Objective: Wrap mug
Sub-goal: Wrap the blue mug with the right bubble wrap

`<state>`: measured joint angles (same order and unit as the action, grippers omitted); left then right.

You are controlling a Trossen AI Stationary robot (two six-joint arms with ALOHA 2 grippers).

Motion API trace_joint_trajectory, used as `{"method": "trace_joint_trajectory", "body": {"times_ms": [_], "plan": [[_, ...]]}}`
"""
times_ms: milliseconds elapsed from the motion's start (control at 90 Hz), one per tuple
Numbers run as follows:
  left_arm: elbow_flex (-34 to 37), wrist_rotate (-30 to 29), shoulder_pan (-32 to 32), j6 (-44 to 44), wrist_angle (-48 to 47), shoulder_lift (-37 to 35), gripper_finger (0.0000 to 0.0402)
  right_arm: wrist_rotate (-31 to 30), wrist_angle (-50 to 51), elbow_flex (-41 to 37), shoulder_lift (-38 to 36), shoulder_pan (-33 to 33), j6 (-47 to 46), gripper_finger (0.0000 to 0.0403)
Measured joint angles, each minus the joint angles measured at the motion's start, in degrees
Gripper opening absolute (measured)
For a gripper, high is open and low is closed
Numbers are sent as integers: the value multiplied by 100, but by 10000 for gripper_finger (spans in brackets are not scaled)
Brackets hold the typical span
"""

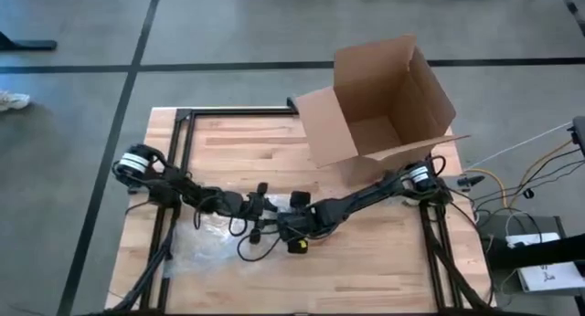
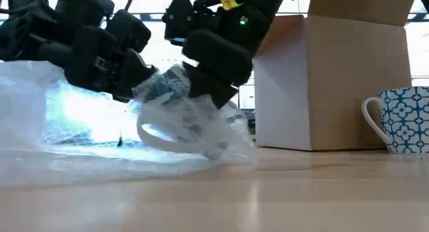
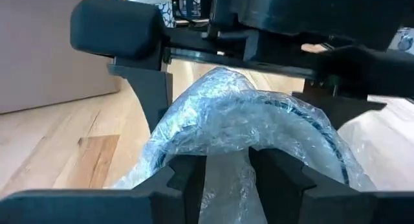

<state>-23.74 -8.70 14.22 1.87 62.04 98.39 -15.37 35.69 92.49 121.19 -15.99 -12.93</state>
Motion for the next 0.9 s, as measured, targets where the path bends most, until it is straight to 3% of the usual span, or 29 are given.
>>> {"method": "trace_joint_trajectory", "body": {"times_ms": [244,478,900], "plan": [[-551,4,12,169,132,901,102,584,850,252,-24,76,237,394],[-1141,-41,26,184,450,1796,118,642,1258,258,-29,120,330,394],[-1328,-106,33,351,1093,2548,98,851,1535,273,-109,92,201,394]]}}
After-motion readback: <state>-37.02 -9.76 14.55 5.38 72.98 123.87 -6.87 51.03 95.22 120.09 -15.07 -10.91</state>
